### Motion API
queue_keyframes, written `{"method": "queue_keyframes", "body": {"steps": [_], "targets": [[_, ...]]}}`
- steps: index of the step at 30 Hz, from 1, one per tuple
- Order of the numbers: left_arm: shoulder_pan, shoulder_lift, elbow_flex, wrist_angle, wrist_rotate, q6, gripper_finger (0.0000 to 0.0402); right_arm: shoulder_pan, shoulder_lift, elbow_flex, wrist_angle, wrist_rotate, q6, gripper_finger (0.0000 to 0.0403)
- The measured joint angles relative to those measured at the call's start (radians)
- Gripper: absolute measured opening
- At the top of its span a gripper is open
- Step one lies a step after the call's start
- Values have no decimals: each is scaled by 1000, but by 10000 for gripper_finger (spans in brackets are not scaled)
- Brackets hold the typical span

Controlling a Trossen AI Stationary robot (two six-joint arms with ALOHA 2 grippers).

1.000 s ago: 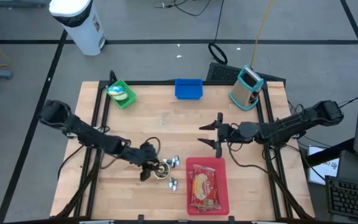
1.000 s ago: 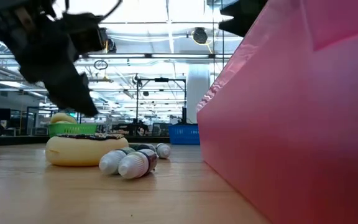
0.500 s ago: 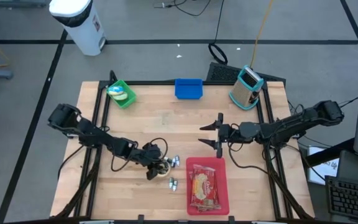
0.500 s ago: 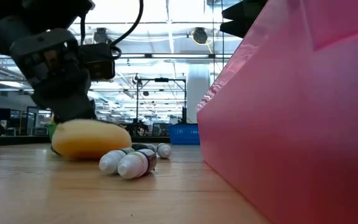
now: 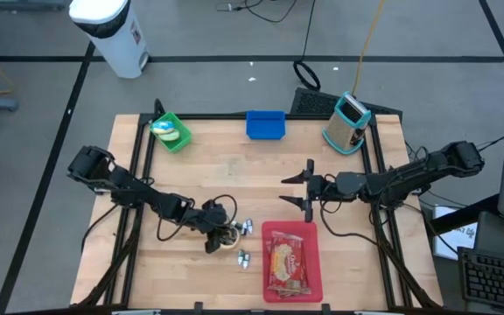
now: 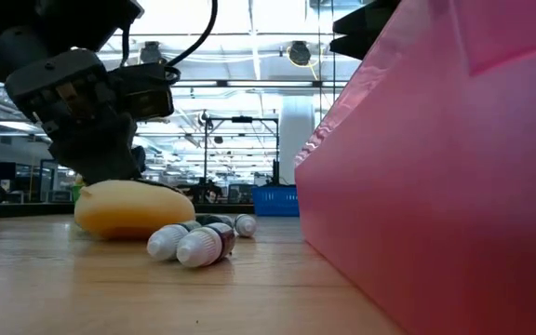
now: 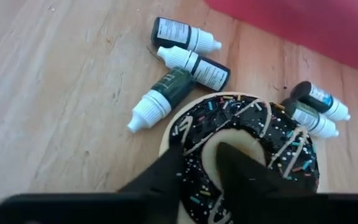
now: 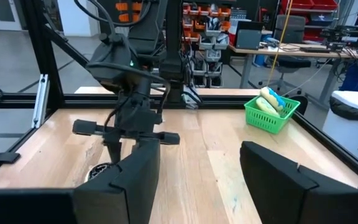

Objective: Pick & Place Food Item
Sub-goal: Put the black donut into the green bin

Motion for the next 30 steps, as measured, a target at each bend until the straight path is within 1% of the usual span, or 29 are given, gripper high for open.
{"method": "queue_keyframes", "body": {"steps": [3,4,7,10,12,14,15,17,19,21,22,25,28,30], "targets": [[5,-12,9,-13,-4,41,24,0,0,0,-10,0,8,210],[9,-21,12,-16,-4,50,14,0,0,0,-12,0,11,210],[19,-71,34,-15,-25,113,17,0,0,0,-8,0,15,210],[24,-144,67,-25,-68,273,16,0,1,0,5,0,64,210],[27,-195,90,-63,-141,422,7,0,2,0,15,1,98,210],[35,-234,116,-67,-264,577,6,0,2,0,19,18,132,210],[40,-252,129,-55,-337,657,9,0,2,0,19,49,148,210],[53,-277,150,-41,-472,820,14,-1,13,1,24,144,181,210],[73,-279,175,11,-565,981,14,-9,34,1,35,233,198,210],[99,-279,187,83,-628,1122,7,-25,75,1,118,252,199,210],[116,-279,192,141,-637,1176,5,-33,100,2,172,243,198,210],[158,-271,194,272,-637,1304,8,-54,189,2,363,203,195,210],[177,-269,193,329,-635,1421,8,-82,286,2,530,181,199,210],[179,-271,193,351,-632,1455,4,-102,342,3,611,180,223,214]]}}
